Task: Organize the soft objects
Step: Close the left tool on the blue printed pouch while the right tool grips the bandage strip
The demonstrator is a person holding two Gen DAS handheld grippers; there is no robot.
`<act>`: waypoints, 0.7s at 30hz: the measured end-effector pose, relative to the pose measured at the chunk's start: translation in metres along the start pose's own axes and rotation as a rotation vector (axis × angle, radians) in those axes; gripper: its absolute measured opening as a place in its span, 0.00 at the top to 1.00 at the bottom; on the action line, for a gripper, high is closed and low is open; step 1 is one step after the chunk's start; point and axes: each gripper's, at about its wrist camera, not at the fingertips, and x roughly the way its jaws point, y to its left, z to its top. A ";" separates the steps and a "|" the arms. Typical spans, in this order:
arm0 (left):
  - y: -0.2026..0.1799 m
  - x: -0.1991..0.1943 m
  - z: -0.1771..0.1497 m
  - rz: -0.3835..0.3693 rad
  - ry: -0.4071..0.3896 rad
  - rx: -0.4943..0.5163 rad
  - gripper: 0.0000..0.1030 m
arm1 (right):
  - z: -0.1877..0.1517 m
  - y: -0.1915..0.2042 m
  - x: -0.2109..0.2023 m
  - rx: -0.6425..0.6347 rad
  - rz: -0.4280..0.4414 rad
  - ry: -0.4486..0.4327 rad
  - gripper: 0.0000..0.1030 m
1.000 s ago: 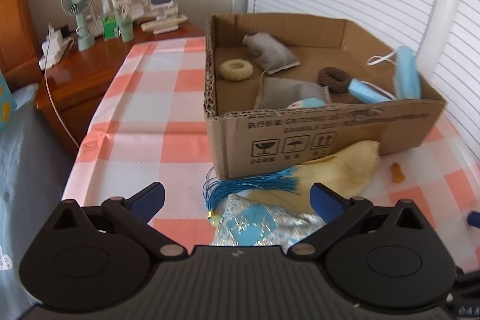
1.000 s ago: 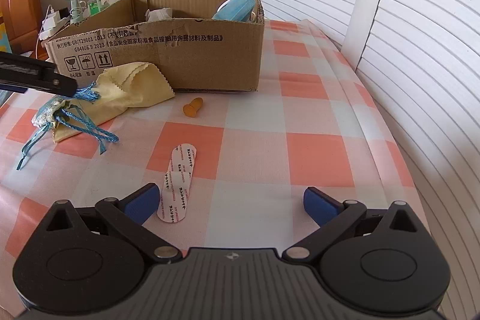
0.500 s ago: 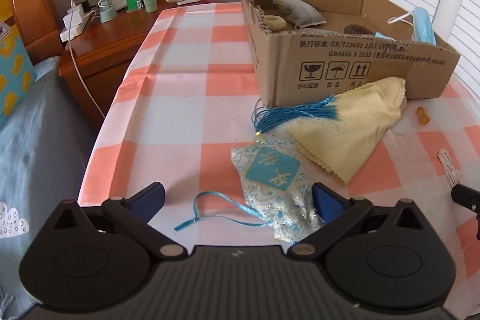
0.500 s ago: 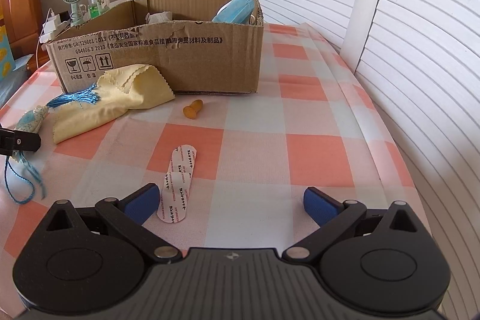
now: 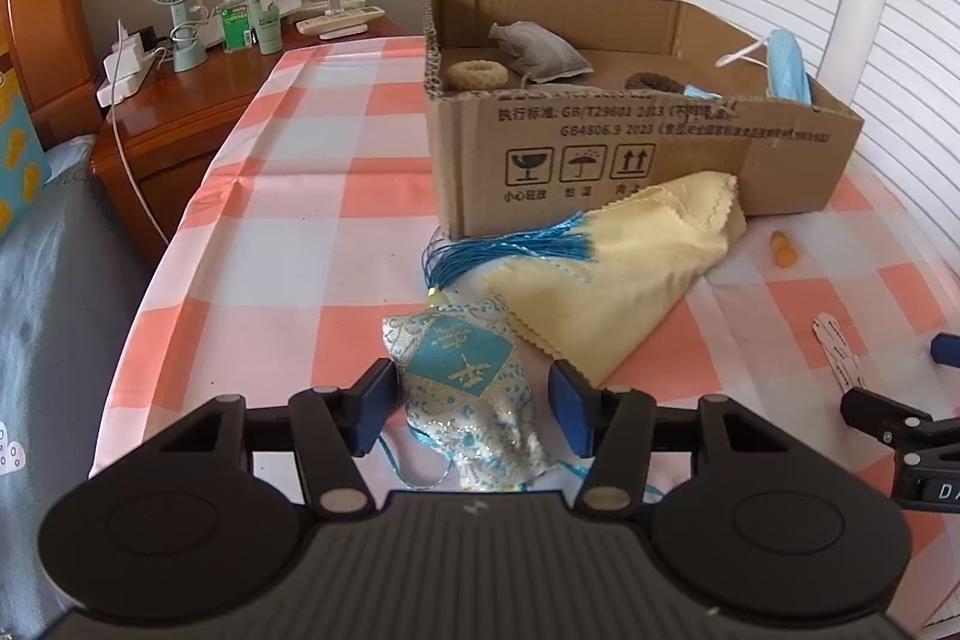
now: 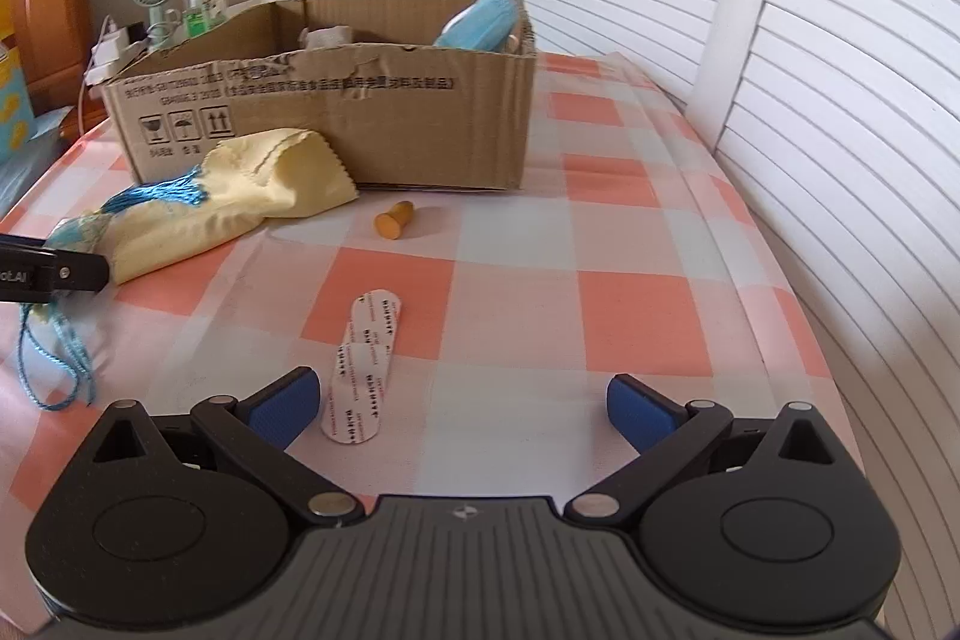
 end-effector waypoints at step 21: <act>0.004 -0.001 -0.001 -0.021 -0.009 -0.007 0.54 | 0.015 0.029 -0.002 -0.058 0.082 -0.010 0.73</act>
